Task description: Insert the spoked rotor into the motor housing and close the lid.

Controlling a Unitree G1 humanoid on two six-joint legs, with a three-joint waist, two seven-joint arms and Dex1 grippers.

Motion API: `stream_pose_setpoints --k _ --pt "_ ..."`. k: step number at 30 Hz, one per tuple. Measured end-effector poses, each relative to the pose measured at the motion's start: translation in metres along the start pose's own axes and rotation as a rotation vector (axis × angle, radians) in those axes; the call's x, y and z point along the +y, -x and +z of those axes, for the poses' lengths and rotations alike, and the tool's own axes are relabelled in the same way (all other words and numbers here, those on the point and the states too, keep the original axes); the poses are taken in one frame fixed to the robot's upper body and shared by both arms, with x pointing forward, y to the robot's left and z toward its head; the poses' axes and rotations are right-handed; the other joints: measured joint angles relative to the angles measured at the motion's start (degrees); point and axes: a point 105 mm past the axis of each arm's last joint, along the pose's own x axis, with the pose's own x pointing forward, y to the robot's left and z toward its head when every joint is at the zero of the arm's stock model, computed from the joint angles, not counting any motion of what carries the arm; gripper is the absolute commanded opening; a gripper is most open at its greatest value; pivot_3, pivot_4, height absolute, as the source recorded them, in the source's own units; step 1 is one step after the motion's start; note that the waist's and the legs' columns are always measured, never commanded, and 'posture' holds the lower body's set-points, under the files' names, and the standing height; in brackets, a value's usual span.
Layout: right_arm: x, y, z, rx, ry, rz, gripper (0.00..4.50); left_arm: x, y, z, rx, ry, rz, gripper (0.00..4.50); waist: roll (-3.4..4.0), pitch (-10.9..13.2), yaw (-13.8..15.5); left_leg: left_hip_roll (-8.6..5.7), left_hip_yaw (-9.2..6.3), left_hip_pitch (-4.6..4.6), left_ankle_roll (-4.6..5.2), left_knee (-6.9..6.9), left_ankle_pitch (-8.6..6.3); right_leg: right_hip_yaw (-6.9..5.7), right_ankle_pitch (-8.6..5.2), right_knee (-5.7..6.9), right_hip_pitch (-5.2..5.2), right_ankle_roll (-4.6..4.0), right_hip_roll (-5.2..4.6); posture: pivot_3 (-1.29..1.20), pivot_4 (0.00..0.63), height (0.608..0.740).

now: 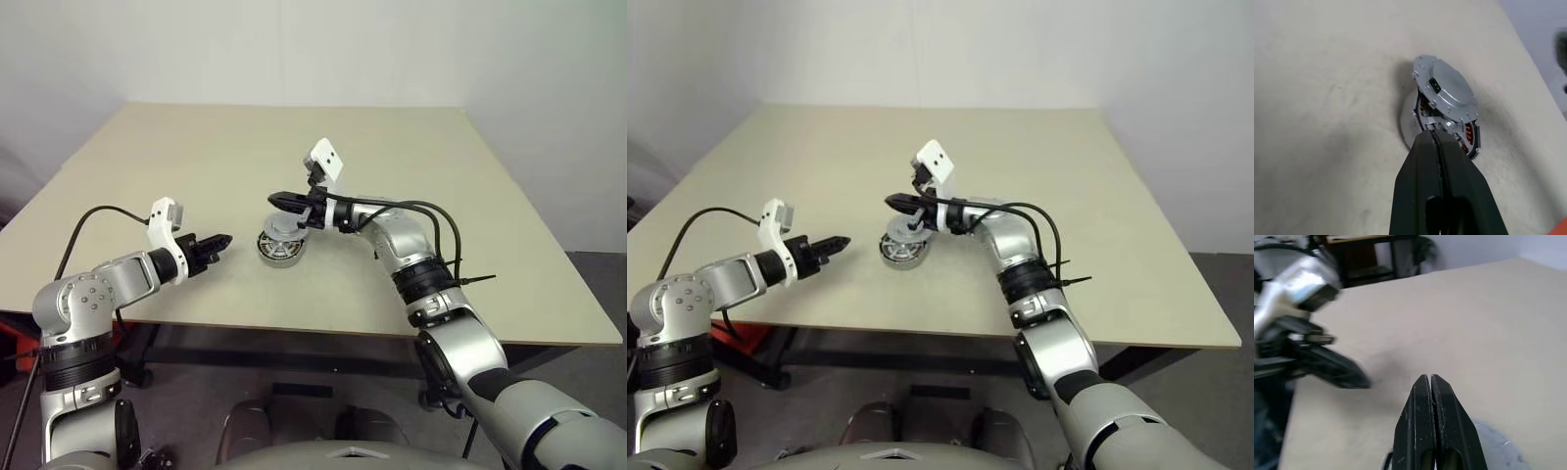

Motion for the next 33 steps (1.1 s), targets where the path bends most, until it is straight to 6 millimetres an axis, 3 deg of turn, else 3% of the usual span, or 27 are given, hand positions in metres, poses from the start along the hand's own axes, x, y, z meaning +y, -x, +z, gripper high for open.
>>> stream_pose_setpoints --k 2,8,15,21,33 --pt "-0.007 -0.002 -0.015 0.039 -0.032 -0.041 0.01 0.001 0.000 0.000 0.000 0.000 0.003 0.00 0.00 0.0 0.0 -0.04 -0.01 -0.04 0.03 0.00 -0.02 0.00 0.01 -0.01 -0.01 -0.02 -0.04 0.00 0.000 0.740" --pt "-0.009 -0.001 -0.053 0.125 -0.078 -0.048 1.99 0.002 0.000 0.000 0.000 0.000 0.006 0.00 0.00 0.0 -0.2 0.00 -0.01 -0.15 0.01 -0.01 -0.01 -0.01 -0.01 0.00 -0.11 -0.08 -0.01 0.00 0.000 0.740" --pt "-0.012 -0.005 -0.053 0.118 -0.090 -0.076 4.40 0.003 0.000 0.001 -0.005 -0.002 0.017 0.00 0.00 0.0 -0.3 0.02 0.00 -0.08 0.06 0.00 -0.04 0.00 -0.01 0.04 -0.09 -0.09 -0.02 0.00 0.000 0.740" --pt "-0.015 -0.007 -0.047 0.097 -0.083 -0.099 4.46 0.004 -0.001 -0.001 0.001 0.000 0.021 0.00 0.00 0.0 -0.3 0.02 -0.01 -0.08 0.05 0.00 -0.04 -0.01 -0.01 0.05 -0.09 -0.10 -0.02 0.00 0.000 0.740" --pt "-0.014 -0.012 -0.063 0.138 -0.080 -0.133 4.46 0.005 -0.001 -0.001 0.002 0.000 0.031 0.00 0.01 0.0 -0.3 0.03 0.00 -0.07 0.05 0.00 -0.04 -0.01 -0.01 0.06 -0.09 -0.10 -0.02 0.00 0.000 0.740"
